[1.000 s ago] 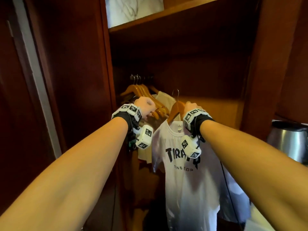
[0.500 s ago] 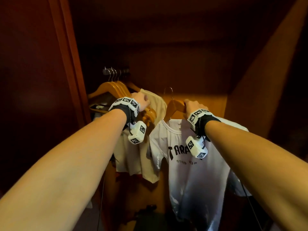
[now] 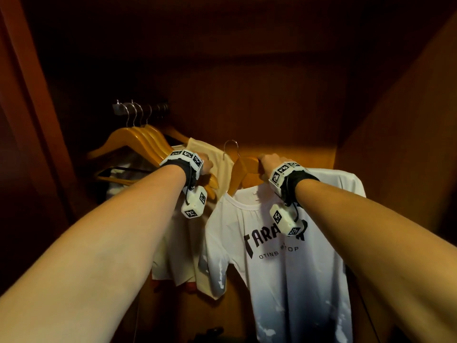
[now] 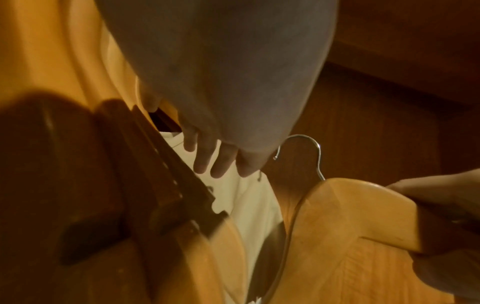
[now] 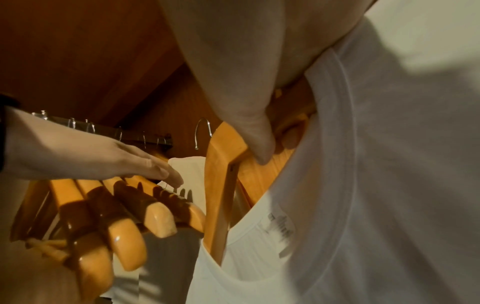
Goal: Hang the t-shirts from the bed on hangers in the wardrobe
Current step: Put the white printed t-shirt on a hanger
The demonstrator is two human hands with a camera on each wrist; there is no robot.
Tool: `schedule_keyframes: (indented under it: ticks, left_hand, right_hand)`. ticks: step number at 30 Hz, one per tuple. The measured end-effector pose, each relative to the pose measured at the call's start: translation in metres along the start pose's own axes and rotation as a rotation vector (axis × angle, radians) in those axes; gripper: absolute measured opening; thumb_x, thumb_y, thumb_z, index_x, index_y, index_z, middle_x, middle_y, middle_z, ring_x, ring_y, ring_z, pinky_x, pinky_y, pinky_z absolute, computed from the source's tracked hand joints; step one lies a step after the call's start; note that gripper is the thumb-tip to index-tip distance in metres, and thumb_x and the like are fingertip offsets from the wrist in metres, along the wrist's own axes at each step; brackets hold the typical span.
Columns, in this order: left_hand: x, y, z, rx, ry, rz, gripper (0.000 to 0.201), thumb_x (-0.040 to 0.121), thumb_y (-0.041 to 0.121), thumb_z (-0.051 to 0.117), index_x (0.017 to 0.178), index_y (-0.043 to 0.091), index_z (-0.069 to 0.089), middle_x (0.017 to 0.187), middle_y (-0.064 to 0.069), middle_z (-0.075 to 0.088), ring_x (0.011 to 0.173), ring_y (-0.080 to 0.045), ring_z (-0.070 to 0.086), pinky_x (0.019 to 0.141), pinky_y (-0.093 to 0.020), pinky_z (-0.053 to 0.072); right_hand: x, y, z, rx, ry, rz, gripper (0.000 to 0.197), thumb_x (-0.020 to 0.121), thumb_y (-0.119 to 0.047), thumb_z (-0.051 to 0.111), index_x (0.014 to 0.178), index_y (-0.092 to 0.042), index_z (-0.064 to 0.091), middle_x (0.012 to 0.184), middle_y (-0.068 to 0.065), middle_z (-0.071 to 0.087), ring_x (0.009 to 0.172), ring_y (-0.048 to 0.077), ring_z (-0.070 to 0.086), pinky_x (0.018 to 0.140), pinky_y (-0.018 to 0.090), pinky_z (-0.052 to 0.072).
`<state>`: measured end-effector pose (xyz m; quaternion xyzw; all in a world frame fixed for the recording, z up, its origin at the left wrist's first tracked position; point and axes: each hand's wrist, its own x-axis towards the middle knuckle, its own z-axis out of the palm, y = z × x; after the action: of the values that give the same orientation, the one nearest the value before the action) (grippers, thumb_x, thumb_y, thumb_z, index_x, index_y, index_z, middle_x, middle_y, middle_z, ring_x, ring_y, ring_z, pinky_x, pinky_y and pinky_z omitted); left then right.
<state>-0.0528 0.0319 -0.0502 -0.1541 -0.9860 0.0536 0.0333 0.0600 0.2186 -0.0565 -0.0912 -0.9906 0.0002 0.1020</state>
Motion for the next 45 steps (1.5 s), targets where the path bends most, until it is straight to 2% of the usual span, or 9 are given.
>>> schedule_keyframes:
  ticks: [3,4,7,10,17,25,34,39,45]
  left_hand:
    - [0.030,-0.003,0.006,-0.038,-0.096,-0.016,0.030,0.103,0.022,0.043,0.129,0.013,0.056,0.122,-0.007,0.059,0.111,-0.032,0.058,0.072,-0.021,0.048]
    - [0.061,-0.011,0.016,0.026,-0.089,-0.013,0.026,0.101,0.033,0.043,0.119,0.020,0.057,0.113,-0.004,0.058,0.103,-0.031,0.059,0.071,-0.022,0.050]
    - [0.118,-0.028,0.035,0.000,-0.096,-0.113,0.074,0.084,0.080,0.026,0.119,0.023,0.059,0.117,-0.006,0.062,0.101,-0.032,0.059,0.089,-0.040,0.052]
    - [0.065,-0.013,0.016,0.006,-0.175,-0.096,0.035,0.096,0.043,0.047,0.106,0.015,0.065,0.107,-0.010,0.067,0.093,-0.026,0.061,0.086,-0.035,0.054]
    - [0.138,-0.077,0.037,-0.053,-0.092,-0.226,0.066,0.046,0.070,0.040,0.080,0.021,0.069,0.077,-0.004,0.068,0.071,-0.028,0.066,0.078,-0.042,0.056]
    - [0.018,-0.057,-0.027,-0.099,0.092,-0.150,0.028,0.089,0.040,0.057,0.098,0.017,0.071,0.099,-0.006,0.069,0.081,-0.025,0.061,0.069,-0.033,0.047]
    - [0.001,-0.104,-0.072,-0.041,0.393,-0.145,0.031,0.094,0.034,0.053,0.120,0.022,0.065,0.117,-0.005,0.065,0.106,-0.028,0.061,0.088,-0.039,0.052]
    - [0.012,-0.118,-0.074,0.040,0.307,-0.153,0.031,0.091,0.037,0.056,0.113,0.019,0.068,0.109,-0.009,0.067,0.096,-0.028,0.063,0.080,-0.036,0.053]
    - [0.028,-0.133,-0.070,0.138,0.237,-0.127,0.039,0.090,0.044,0.056,0.117,0.018,0.066,0.113,-0.011,0.064,0.098,-0.030,0.062,0.081,-0.036,0.053]
  right_hand:
    - [0.020,0.003,0.003,0.013,-0.018,-0.032,0.030,0.087,-0.020,0.070,0.112,-0.021,0.056,0.103,0.005,0.065,0.090,0.029,0.064,0.079,0.039,0.053]
    - [0.026,0.003,0.005,0.016,-0.022,-0.042,0.029,0.087,-0.019,0.070,0.112,-0.021,0.056,0.103,0.005,0.064,0.091,0.029,0.064,0.080,0.039,0.054]
    - [0.043,0.002,0.009,0.066,-0.027,-0.076,0.028,0.089,-0.018,0.066,0.115,-0.021,0.057,0.107,0.006,0.066,0.095,0.030,0.064,0.087,0.044,0.055]
    - [0.055,-0.004,0.012,0.085,-0.026,-0.122,0.032,0.089,-0.018,0.066,0.119,-0.022,0.056,0.110,0.007,0.065,0.098,0.032,0.064,0.091,0.048,0.054]
    - [0.078,-0.033,0.009,0.139,0.010,-0.204,0.036,0.087,-0.022,0.069,0.121,-0.023,0.055,0.111,0.007,0.065,0.100,0.034,0.064,0.090,0.050,0.053]
    - [0.101,-0.077,-0.007,0.189,0.109,-0.260,0.044,0.091,-0.022,0.066,0.129,-0.017,0.044,0.113,0.012,0.062,0.100,0.037,0.064,0.087,0.051,0.053]
    - [0.141,-0.135,-0.038,0.250,0.245,-0.291,0.050,0.091,-0.025,0.068,0.136,-0.027,0.047,0.124,0.010,0.060,0.112,0.036,0.061,0.087,0.043,0.051]
    - [0.157,-0.175,-0.050,0.199,0.252,-0.295,0.037,0.091,-0.025,0.068,0.125,-0.020,0.057,0.112,0.008,0.062,0.105,0.031,0.063,0.072,0.036,0.043]
    - [0.176,-0.203,-0.043,0.214,0.205,-0.343,0.030,0.091,-0.018,0.064,0.120,-0.016,0.056,0.099,0.007,0.055,0.094,0.030,0.060,0.073,0.037,0.046]
